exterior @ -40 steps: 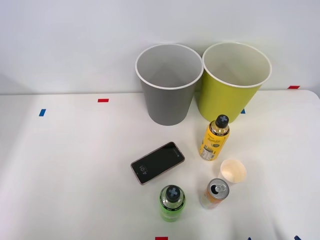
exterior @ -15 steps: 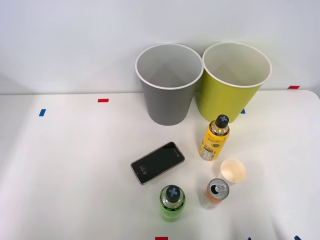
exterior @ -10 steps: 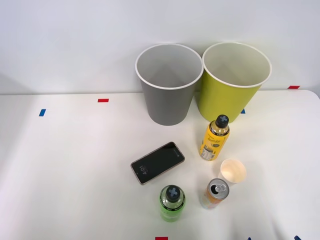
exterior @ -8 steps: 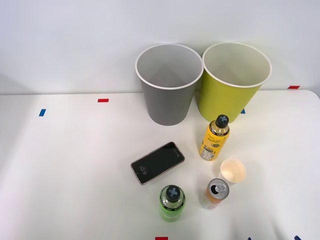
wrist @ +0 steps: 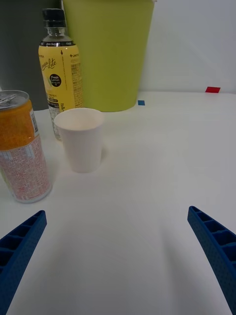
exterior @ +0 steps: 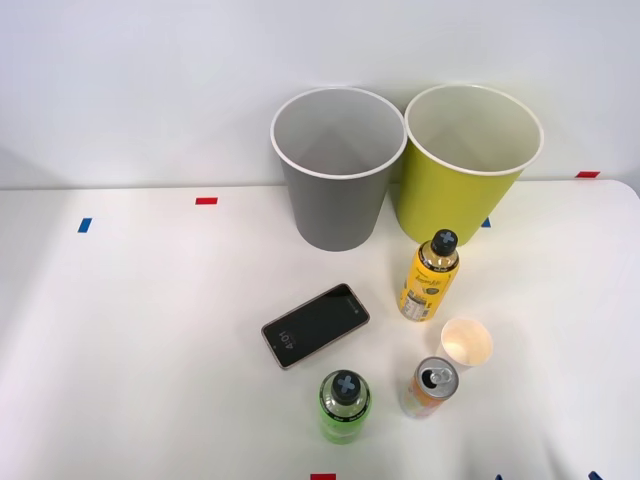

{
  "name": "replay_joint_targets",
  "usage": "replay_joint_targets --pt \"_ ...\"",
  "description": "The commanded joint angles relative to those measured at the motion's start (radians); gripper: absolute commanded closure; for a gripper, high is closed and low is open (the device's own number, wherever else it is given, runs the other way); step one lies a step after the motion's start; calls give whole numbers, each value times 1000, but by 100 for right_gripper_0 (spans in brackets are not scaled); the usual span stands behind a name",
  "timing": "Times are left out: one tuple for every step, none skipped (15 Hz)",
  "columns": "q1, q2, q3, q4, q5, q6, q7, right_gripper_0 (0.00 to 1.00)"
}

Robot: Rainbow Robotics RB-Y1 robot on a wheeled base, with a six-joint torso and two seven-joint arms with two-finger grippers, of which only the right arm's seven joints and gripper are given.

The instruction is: Put cans in the gray bin, plastic bottles in the light green bin

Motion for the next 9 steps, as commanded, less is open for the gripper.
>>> replay_joint_targets --pt "-36 9 -16 54 -3 11 6 0" --pt "-42 -2 -20 52 -4 8 11 0" --pt "-52 -23 -20 54 -4 5 12 0" --pt "-63 -55 -11 52 -4 -6 12 0" --pt "-74 -86 1 52 -9 -20 9 0" --pt "-83 -114 18 52 -15 -33 6 0" --pt "-89 -129 29 52 -23 -47 3 0" --pt "-88 -132 30 52 -27 -52 3 0" --pt "-88 -134 27 52 -34 -53 2 0"
